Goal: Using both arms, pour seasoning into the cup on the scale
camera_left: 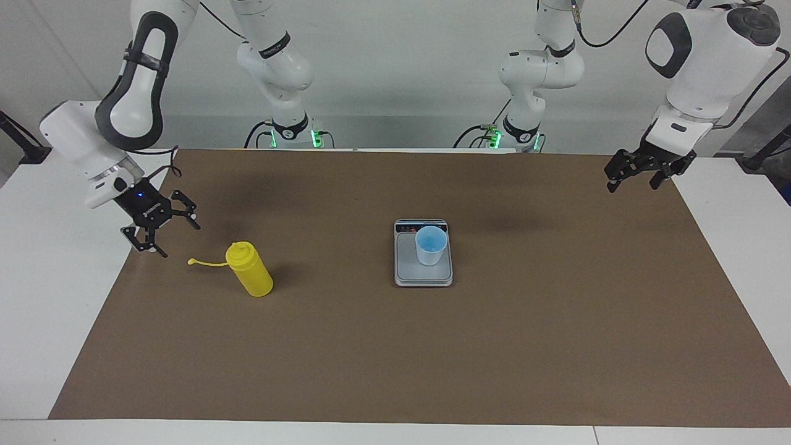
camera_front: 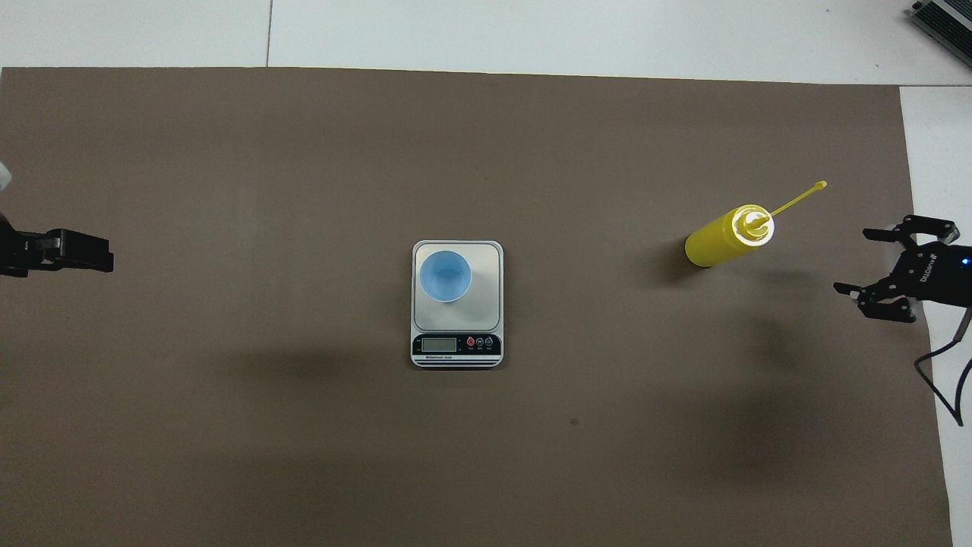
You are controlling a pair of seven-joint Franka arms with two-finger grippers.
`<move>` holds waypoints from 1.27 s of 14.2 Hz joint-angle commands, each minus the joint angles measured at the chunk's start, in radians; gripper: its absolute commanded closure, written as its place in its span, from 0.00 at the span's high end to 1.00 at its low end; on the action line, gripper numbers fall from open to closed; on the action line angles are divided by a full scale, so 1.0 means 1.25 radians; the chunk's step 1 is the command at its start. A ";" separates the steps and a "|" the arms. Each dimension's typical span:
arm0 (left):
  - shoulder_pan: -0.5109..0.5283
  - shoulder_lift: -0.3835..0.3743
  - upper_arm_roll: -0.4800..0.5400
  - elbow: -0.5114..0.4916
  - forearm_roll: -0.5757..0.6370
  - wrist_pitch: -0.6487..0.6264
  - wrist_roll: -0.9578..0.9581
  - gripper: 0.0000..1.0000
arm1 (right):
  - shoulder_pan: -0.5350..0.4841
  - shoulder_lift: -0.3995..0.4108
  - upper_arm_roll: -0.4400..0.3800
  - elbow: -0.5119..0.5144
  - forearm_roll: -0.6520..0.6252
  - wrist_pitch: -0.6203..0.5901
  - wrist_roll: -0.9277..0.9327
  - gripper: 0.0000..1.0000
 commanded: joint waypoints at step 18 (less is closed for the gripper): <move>-0.009 -0.013 0.005 -0.009 -0.006 -0.001 -0.009 1.00 | 0.337 -0.075 0.020 0.344 -0.522 -0.385 1.476 1.00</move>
